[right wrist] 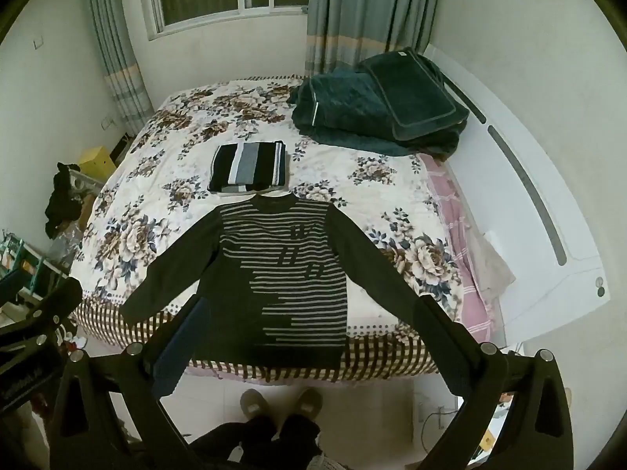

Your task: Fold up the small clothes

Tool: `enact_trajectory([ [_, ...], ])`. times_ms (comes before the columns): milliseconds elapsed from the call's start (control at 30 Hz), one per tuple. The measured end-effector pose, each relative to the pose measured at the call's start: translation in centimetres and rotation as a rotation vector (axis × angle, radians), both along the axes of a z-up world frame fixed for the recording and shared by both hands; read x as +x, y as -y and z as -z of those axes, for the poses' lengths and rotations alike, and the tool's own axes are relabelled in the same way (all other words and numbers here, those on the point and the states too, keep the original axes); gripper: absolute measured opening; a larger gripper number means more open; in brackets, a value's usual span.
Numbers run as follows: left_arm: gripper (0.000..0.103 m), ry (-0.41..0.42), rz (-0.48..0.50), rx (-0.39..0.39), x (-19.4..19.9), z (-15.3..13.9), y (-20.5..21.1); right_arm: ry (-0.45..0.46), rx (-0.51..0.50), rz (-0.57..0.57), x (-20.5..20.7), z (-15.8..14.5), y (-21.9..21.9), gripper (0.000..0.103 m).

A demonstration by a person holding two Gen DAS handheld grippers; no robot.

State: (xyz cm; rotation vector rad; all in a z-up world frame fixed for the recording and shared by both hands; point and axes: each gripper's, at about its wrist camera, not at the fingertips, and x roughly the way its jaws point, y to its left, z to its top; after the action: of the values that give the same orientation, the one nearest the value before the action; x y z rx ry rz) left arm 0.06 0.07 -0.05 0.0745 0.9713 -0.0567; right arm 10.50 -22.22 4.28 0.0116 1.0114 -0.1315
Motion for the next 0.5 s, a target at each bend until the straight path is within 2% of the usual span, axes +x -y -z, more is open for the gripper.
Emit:
enact_trajectory([
  [500,0.103,0.011,0.005,-0.012,0.02,0.08,0.37,0.008,-0.015,-0.001,0.75,-0.6,0.53,0.103],
])
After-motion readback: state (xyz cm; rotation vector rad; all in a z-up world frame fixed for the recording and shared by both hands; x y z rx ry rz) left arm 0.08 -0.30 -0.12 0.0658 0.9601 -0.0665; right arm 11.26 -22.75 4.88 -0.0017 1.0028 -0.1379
